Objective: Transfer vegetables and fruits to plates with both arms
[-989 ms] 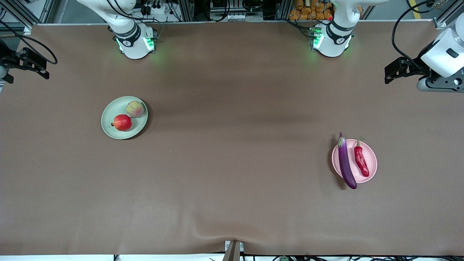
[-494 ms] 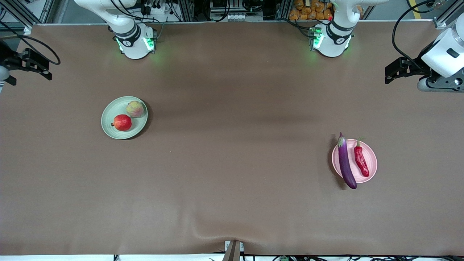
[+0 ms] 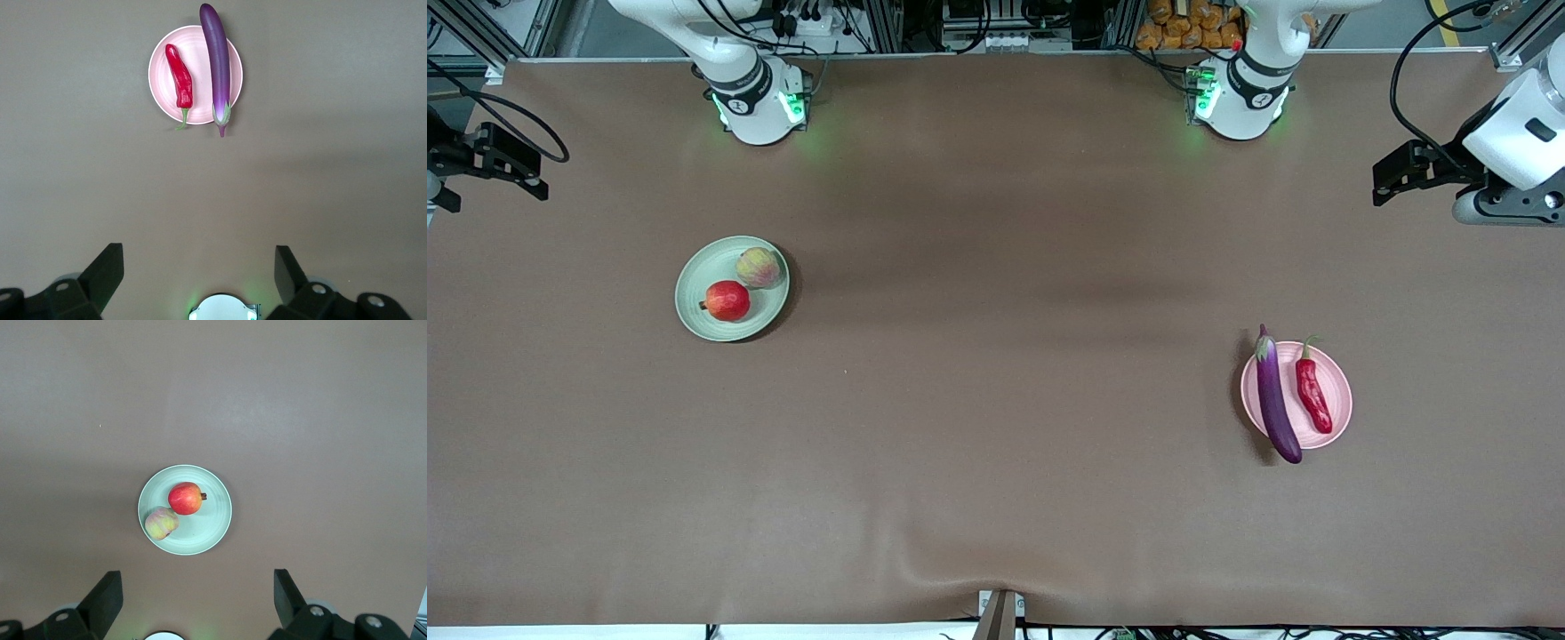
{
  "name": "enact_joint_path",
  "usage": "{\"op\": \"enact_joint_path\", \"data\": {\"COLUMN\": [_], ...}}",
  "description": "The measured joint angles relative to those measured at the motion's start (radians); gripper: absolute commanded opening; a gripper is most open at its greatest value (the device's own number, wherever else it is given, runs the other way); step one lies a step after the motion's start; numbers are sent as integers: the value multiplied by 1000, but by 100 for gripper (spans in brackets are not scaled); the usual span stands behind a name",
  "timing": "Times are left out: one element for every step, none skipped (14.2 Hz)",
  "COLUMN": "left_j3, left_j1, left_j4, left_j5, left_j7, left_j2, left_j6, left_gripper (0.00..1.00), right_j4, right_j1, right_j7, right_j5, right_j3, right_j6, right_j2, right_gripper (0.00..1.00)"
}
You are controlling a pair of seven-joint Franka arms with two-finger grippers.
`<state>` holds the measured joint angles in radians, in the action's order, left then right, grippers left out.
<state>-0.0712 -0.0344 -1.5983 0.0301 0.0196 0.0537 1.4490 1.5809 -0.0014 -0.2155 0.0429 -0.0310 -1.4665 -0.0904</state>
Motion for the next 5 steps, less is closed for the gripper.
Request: {"op": "enact_joint_path", "data": {"left_j3": [0,0,0,0,-1], "left_j1": [0,0,0,0,-1], "left_j4": [0,0,0,0,0], "left_j5": [0,0,0,0,0], "left_j7": [0,0,0,0,0], "left_j2": [0,0,0,-2,-5], "left_j6": [0,0,0,0,1], "left_gripper": [100,100,100,100,100], "right_j4": [0,-1,-3,-4,-6], "right_j1": [-3,-5,-6,-6,-6], "right_j7": [0,0,0,0,0], "right_j5": [0,0,0,0,0], "right_j3": [0,0,0,0,0], "right_j6": [0,0,0,0,0], "right_j2": [1,2,3,5,6], "right_gripper": [100,100,100,100,100]}}
